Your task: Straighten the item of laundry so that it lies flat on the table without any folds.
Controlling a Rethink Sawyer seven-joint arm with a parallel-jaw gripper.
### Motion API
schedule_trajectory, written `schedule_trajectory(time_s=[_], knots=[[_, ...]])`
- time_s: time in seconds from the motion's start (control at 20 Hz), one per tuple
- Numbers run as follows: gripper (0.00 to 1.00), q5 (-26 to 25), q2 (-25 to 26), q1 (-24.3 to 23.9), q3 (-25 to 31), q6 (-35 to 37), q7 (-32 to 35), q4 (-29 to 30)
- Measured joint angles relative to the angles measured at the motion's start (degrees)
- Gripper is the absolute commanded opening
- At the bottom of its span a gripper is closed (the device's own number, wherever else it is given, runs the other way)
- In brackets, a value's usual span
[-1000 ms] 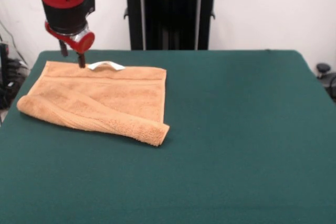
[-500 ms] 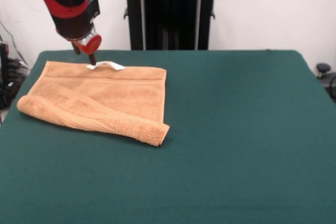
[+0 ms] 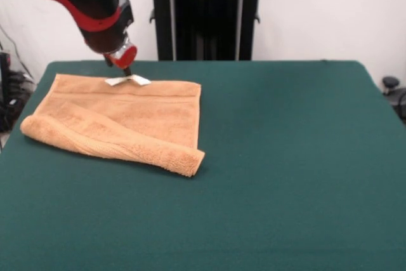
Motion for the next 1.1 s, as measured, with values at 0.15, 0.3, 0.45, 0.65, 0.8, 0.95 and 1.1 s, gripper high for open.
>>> schedule_trajectory(time_s=[0.15, 0.3, 0.45, 0.65, 0.8, 0.95, 1.1], knots=[[1.00, -0.01, 0.68, -0.02, 0.00, -0.01, 0.00, 0.25], [1.00, 0.00, 1.29, -0.03, -0.01, -0.01, 0.00, 0.74], [1.00, 0.02, 2.12, -0.03, 0.00, -0.01, 0.00, 1.15], [1.00, 0.02, 2.10, -0.03, -0.01, -0.01, 0.00, 1.17], [1.00, 0.02, 2.10, -0.02, -0.01, -0.01, 0.00, 1.17], [1.00, 0.01, 2.06, 0.02, -0.01, -0.01, 0.00, 1.18], [1.00, 0.00, 1.97, 0.19, -0.01, -0.01, 0.00, 1.19]])
